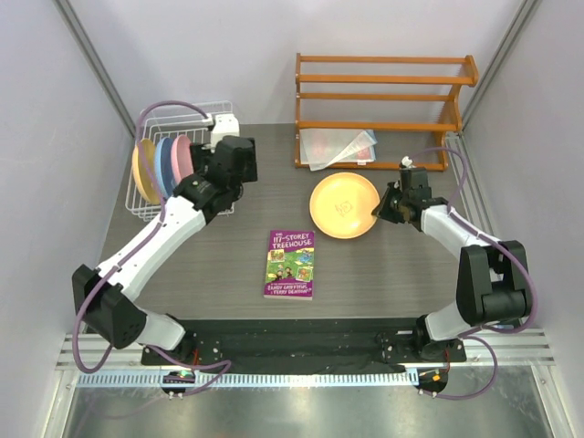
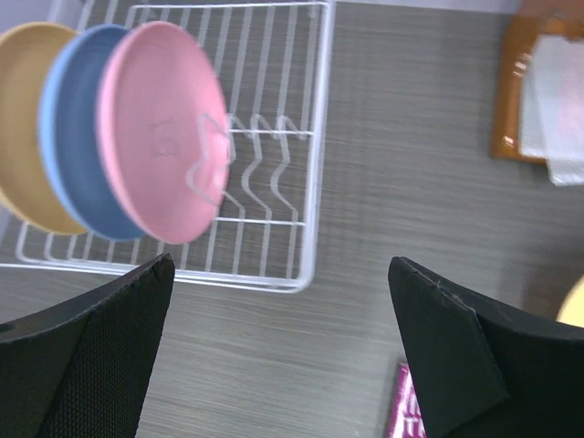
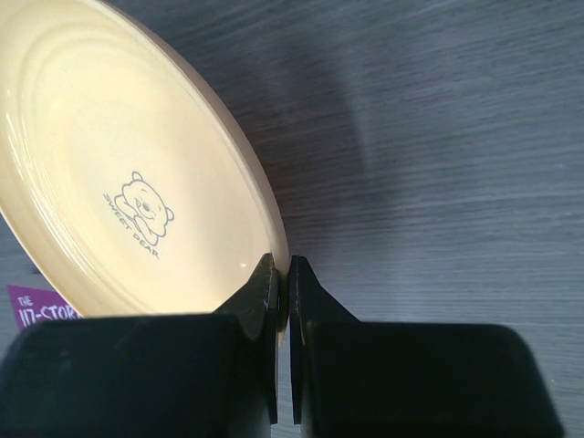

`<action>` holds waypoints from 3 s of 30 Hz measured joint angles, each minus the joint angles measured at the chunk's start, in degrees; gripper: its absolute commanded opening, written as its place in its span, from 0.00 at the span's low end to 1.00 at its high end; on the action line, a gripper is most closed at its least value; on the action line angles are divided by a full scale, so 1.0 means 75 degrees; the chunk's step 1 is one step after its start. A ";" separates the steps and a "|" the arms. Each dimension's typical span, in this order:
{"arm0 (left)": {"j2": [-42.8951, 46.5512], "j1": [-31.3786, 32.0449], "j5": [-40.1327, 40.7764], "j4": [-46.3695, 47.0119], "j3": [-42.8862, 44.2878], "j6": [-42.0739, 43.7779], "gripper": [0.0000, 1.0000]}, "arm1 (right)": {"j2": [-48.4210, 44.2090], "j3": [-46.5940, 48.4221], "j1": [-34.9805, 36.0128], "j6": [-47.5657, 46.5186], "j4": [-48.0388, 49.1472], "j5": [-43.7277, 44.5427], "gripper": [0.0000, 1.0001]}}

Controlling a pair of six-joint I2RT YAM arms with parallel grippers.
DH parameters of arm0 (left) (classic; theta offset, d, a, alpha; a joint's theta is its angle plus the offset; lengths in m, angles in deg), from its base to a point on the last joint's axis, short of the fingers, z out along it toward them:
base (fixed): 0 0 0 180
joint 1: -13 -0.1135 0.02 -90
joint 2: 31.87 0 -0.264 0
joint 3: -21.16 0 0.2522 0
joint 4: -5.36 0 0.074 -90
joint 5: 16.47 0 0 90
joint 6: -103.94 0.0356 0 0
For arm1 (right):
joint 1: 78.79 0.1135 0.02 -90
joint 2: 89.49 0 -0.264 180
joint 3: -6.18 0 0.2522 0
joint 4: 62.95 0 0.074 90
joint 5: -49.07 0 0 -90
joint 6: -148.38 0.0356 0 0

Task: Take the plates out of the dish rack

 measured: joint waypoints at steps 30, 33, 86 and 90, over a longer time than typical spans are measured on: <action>-0.0364 -0.1964 0.0256 0.0490 -0.0367 0.0303 0.88 | -0.0303 -0.0006 0.0009 -0.0460 -0.1105 0.1684 0.56; -0.0583 -0.2063 0.0487 0.0676 -0.0367 0.0405 0.86 | -0.0799 0.0026 0.0009 -0.0519 -0.1099 0.1778 0.56; -0.1853 -0.2821 0.1381 0.0600 0.0734 0.1029 0.00 | -0.0525 0.0058 0.0009 -0.0592 -0.1131 0.1568 0.56; -0.1358 -0.2699 0.1478 0.0580 0.0740 0.1107 0.00 | -0.0533 0.0073 0.0009 -0.0595 -0.1128 0.1542 0.56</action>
